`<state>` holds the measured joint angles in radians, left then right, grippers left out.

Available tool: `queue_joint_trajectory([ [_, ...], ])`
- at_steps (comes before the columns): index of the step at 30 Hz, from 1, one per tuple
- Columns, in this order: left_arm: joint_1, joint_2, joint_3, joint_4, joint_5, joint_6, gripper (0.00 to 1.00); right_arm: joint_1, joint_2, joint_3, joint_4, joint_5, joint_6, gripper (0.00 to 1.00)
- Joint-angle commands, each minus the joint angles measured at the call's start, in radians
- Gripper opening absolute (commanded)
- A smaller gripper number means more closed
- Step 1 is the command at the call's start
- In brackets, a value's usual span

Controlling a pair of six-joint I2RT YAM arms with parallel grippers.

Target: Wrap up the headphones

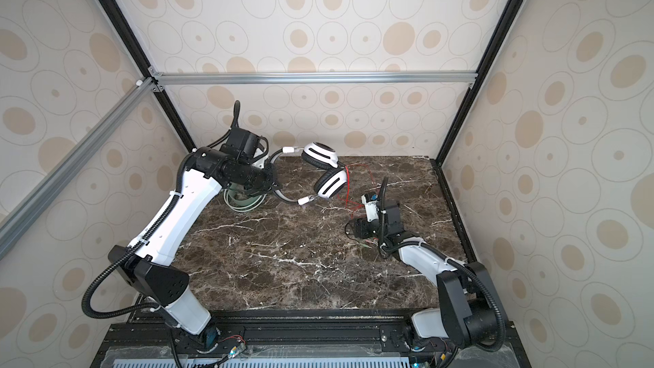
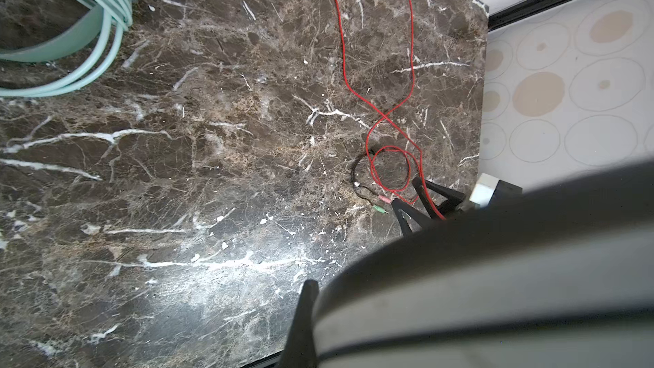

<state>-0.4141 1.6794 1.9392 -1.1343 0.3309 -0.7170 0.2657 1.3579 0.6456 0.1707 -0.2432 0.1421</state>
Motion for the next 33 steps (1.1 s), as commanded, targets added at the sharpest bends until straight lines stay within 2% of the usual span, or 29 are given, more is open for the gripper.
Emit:
queue_joint_trajectory([
  [1, 0.017, -0.039, 0.049, 0.076, 0.077, 0.016, 0.0, -0.032, -0.018, 0.006, 0.05, -0.019, 0.041, 0.73],
  [8, 0.034, -0.086, 0.007, 0.157, 0.126, 0.015, 0.0, -0.034, 0.043, 0.043, 0.081, -0.077, -0.008, 0.72],
  [12, 0.052, -0.093, 0.01, 0.173, 0.191, 0.02, 0.0, -0.034, 0.073, 0.025, 0.19, -0.059, 0.007, 0.69],
  [15, 0.077, -0.096, 0.006, 0.186, 0.238, 0.02, 0.0, -0.035, 0.104, 0.021, 0.267, -0.089, 0.01, 0.65],
  [21, 0.105, -0.098, 0.001, 0.203, 0.297, 0.012, 0.0, -0.036, 0.164, 0.004, 0.479, -0.112, 0.07, 0.62],
  [27, 0.115, -0.1, 0.003, 0.206, 0.304, 0.01, 0.0, -0.034, 0.29, 0.086, 0.574, -0.24, 0.157, 0.59],
  [33, 0.119, -0.103, -0.001, 0.206, 0.307, 0.007, 0.0, -0.034, 0.377, 0.116, 0.676, -0.26, 0.226, 0.58],
])
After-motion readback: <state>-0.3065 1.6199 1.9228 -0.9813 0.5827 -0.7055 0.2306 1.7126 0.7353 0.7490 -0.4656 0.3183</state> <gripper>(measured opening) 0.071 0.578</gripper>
